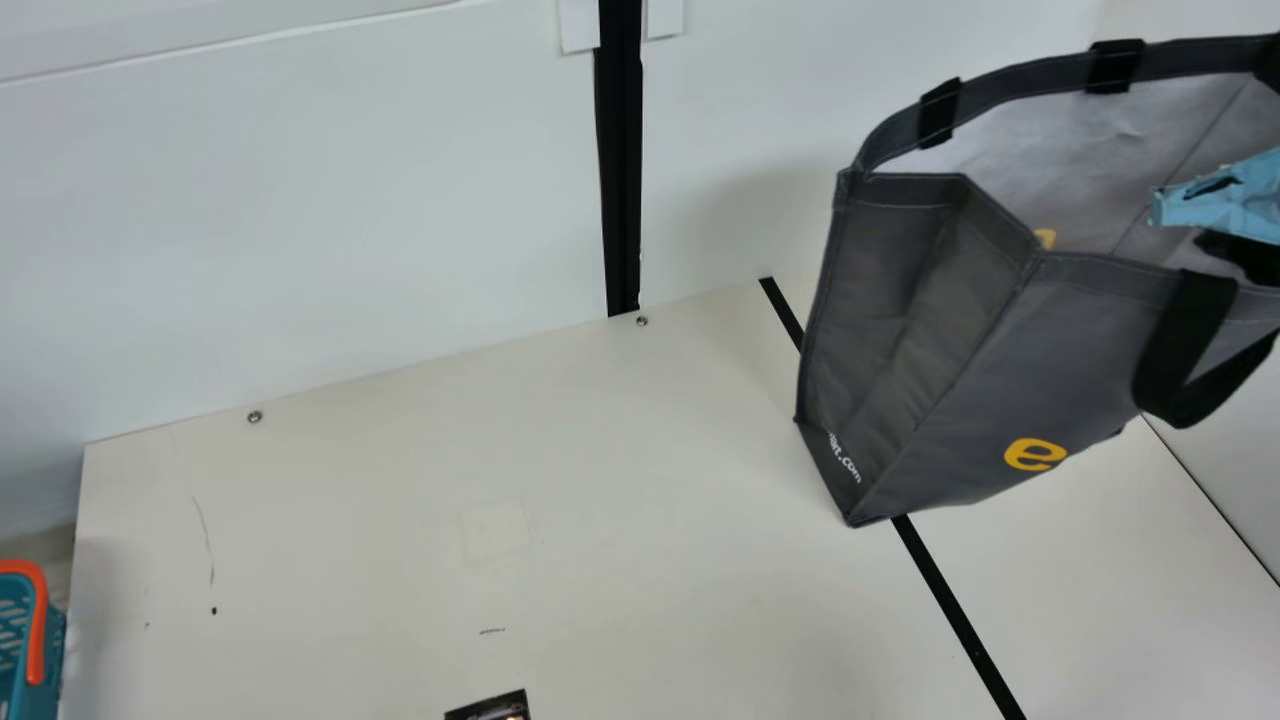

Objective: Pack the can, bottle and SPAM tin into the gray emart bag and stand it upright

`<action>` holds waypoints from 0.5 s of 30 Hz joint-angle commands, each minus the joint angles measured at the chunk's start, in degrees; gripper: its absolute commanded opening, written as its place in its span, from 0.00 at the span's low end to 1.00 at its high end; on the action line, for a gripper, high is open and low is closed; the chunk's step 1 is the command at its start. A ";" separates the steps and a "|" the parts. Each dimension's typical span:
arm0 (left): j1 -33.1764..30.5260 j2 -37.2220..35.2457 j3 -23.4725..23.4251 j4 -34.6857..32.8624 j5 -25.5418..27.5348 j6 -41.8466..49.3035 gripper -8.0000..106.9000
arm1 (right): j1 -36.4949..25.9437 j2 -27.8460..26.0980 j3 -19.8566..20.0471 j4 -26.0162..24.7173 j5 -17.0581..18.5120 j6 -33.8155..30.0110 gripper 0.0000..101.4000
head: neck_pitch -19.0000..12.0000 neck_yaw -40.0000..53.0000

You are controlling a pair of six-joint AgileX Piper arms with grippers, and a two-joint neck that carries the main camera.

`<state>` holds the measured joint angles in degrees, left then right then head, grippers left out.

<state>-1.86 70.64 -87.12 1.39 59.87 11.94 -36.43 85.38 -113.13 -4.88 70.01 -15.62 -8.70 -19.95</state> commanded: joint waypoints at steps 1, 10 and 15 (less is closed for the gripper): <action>0.00 0.00 0.00 0.00 0.00 0.00 0.85 | -1.89 0.06 0.28 0.44 -0.11 -0.28 0.00 | -1.30 -0.05; 0.00 0.00 0.00 0.00 0.00 0.00 0.85 | -7.35 0.55 1.58 2.88 -0.11 -2.17 0.00 | -1.30 -0.05; 0.00 0.00 0.00 0.00 0.00 0.00 0.85 | -8.66 0.91 2.74 3.97 -0.11 -2.41 0.16 | -1.30 -0.05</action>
<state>-1.86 70.64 -87.12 1.39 59.87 11.94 -45.06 86.17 -110.57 -1.21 69.47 -18.16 -8.70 -19.95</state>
